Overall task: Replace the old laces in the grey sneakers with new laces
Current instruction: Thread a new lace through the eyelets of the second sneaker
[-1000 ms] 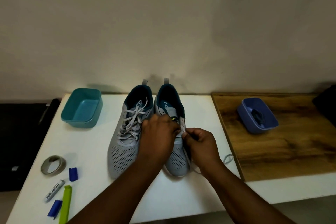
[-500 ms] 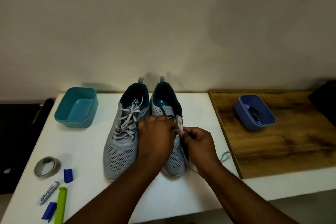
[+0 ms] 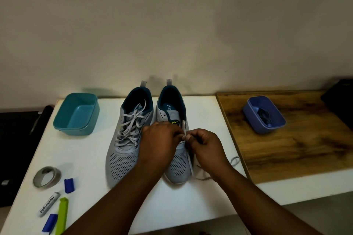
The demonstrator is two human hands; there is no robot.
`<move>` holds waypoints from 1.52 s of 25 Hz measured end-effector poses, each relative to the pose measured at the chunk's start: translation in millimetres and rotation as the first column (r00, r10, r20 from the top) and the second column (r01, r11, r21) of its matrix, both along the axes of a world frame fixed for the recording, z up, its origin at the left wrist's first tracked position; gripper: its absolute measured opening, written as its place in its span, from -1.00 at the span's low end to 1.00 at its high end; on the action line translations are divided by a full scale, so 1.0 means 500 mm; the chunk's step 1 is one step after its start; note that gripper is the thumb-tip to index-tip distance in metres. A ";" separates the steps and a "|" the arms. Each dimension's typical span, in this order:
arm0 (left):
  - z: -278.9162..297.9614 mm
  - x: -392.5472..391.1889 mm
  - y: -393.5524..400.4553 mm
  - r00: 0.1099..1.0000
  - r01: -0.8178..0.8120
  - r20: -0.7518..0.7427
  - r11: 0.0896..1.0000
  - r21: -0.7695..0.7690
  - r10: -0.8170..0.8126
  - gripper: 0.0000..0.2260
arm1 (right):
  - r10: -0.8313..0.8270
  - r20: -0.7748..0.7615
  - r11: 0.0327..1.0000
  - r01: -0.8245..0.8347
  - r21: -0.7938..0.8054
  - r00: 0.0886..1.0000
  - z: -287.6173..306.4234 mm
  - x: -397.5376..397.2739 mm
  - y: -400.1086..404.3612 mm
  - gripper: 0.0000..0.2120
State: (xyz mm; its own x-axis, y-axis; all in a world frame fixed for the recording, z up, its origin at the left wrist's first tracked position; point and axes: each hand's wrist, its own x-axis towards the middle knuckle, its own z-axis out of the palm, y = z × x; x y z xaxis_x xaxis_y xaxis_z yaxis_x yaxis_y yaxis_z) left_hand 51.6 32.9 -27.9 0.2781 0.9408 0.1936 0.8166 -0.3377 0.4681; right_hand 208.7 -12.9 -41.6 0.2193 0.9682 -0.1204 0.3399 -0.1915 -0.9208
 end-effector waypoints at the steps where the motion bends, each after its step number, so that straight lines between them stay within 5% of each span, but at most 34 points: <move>1: 0.000 -0.001 0.002 1.000 0.005 -0.011 1.000 -0.005 -0.005 -0.88 | 0.003 0.029 1.000 -0.003 0.017 1.000 0.000 0.006 0.002 -0.89; 6: -0.002 -0.001 0.007 0.999 0.027 0.024 0.999 -0.034 -0.026 -0.85 | 0.045 -0.026 0.999 -0.045 -0.006 0.999 0.006 0.013 0.011 -0.86; 12: 0.020 -0.011 0.003 0.992 0.085 -0.089 0.995 -0.051 -0.089 -0.57 | 0.013 0.368 0.992 -0.058 0.113 0.930 0.005 0.001 0.010 -0.87; 14: 0.038 -0.006 -0.006 0.974 0.091 -0.202 0.994 -0.059 -0.101 -0.41 | -0.191 0.429 0.976 0.122 0.183 0.883 0.010 0.020 0.019 -0.85; 17: 0.046 0.000 -0.014 0.955 0.102 -0.273 0.993 -0.053 -0.113 -0.40 | -0.644 0.058 0.765 0.644 0.018 0.763 0.025 0.110 0.048 -0.81; 19: 0.044 -0.004 -0.014 0.960 0.115 -0.254 0.993 -0.037 -0.120 -0.44 | -0.750 0.044 0.659 0.751 -0.030 0.660 0.035 0.146 0.046 -0.85; 20: 0.042 -0.006 -0.012 0.961 0.121 -0.248 0.992 -0.029 -0.124 -0.45 | -0.690 0.172 0.721 0.689 0.072 0.703 0.042 0.137 0.039 -0.84; 22: 0.040 -0.008 -0.008 0.961 0.127 -0.246 0.992 -0.015 -0.126 -0.47 | -0.343 0.480 0.934 0.237 0.268 0.808 0.039 0.092 0.025 -0.73; 24: 0.040 -0.011 -0.004 0.964 0.130 -0.230 0.991 -0.015 -0.130 -0.49 | 0.028 0.617 0.962 -0.188 0.197 0.787 0.025 0.042 0.020 -0.76; 25: 0.040 -0.015 -0.003 0.966 0.131 -0.224 0.991 -0.017 -0.132 -0.50 | 0.117 0.619 0.952 -0.265 0.152 0.776 0.017 0.028 0.020 -0.81; 28: 0.038 -0.030 -0.004 0.965 0.134 -0.227 0.991 -0.009 -0.133 -0.53 | 0.164 0.523 0.950 -0.277 0.144 0.836 0.009 0.026 0.027 -0.84; 31: 0.032 -0.030 -0.009 0.967 0.122 -0.223 0.992 -0.016 -0.123 -0.55 | 0.149 0.624 0.958 -0.269 0.101 0.767 0.016 0.035 0.027 -0.78; 34: 0.026 -0.028 -0.015 0.975 0.105 -0.196 0.994 -0.003 -0.103 -0.58 | 0.192 0.530 0.965 -0.258 0.053 0.826 0.023 0.029 0.021 -0.86; 36: 0.026 -0.029 -0.017 0.978 0.092 -0.188 0.996 0.003 -0.089 -0.57 | 0.225 0.587 0.945 -0.321 0.063 0.777 0.022 0.010 0.015 -0.92; 38: 0.029 -0.026 -0.017 0.977 0.071 -0.202 0.997 -0.007 -0.071 -0.54 | 0.005 0.599 0.963 -0.165 0.213 0.801 0.041 0.032 0.026 -0.92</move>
State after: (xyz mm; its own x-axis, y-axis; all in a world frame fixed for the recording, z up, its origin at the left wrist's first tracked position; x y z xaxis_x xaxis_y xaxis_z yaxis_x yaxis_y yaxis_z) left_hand 38.8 24.3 -13.2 0.3780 0.9171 0.1270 0.8681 -0.3988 0.2956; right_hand 224.6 -0.1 -21.1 0.0849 0.9658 0.2450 0.8338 0.0658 -0.5482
